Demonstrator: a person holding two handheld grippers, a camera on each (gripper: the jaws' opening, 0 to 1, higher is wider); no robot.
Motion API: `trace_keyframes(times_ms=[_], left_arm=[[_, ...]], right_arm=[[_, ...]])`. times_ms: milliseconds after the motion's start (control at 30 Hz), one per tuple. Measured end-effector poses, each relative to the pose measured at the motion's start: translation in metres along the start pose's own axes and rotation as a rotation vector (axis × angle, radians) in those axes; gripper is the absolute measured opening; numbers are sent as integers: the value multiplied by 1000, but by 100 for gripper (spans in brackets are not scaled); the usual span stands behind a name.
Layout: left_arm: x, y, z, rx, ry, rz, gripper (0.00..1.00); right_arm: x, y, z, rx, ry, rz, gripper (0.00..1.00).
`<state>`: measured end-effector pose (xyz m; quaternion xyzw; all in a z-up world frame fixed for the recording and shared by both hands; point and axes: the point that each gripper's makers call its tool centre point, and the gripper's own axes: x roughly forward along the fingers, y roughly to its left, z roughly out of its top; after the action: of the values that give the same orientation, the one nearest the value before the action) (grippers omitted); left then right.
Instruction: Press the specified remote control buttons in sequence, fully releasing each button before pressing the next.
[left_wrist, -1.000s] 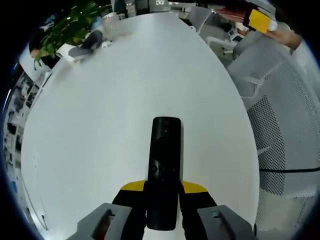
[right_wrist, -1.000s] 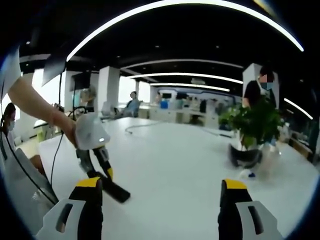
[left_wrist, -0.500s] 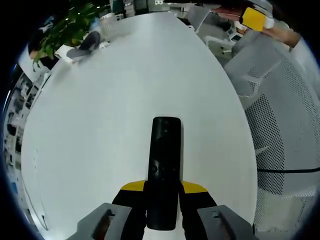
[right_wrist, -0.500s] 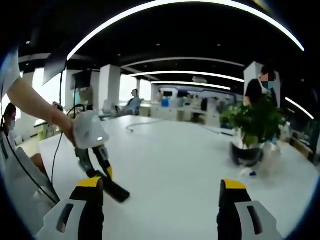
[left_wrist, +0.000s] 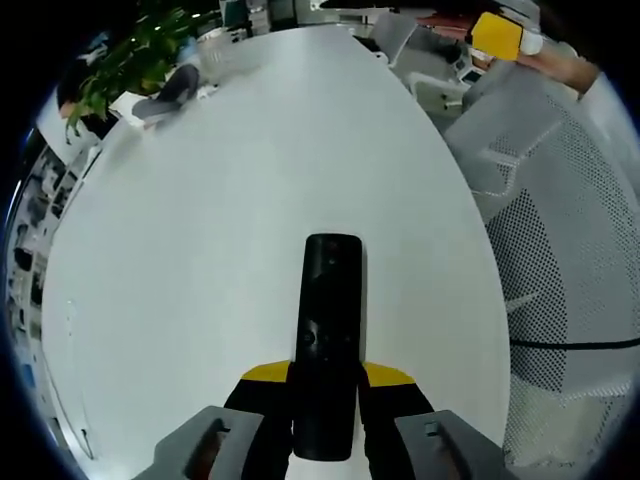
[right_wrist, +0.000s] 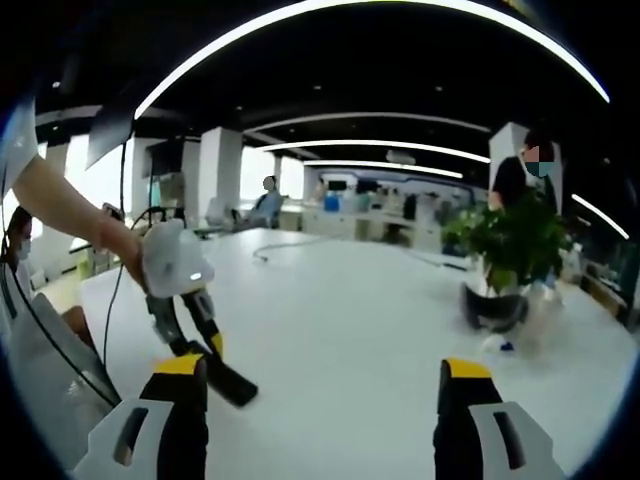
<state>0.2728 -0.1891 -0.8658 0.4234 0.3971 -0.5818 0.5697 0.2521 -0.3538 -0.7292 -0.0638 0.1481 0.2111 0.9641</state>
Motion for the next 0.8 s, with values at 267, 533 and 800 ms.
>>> trace_keyframes(times_ms=[267,533,800], left_arm=[[0,-3,0,3,-3,-1,24],[0,-7,0,9,-4,-2,24],[0,-10,1,15,-1,-4,24]], right_arm=[[0,0,-1,-1,7,1,94],[0,0,-2,0,10,2,93],[0,0,-2,0,12,1,93]])
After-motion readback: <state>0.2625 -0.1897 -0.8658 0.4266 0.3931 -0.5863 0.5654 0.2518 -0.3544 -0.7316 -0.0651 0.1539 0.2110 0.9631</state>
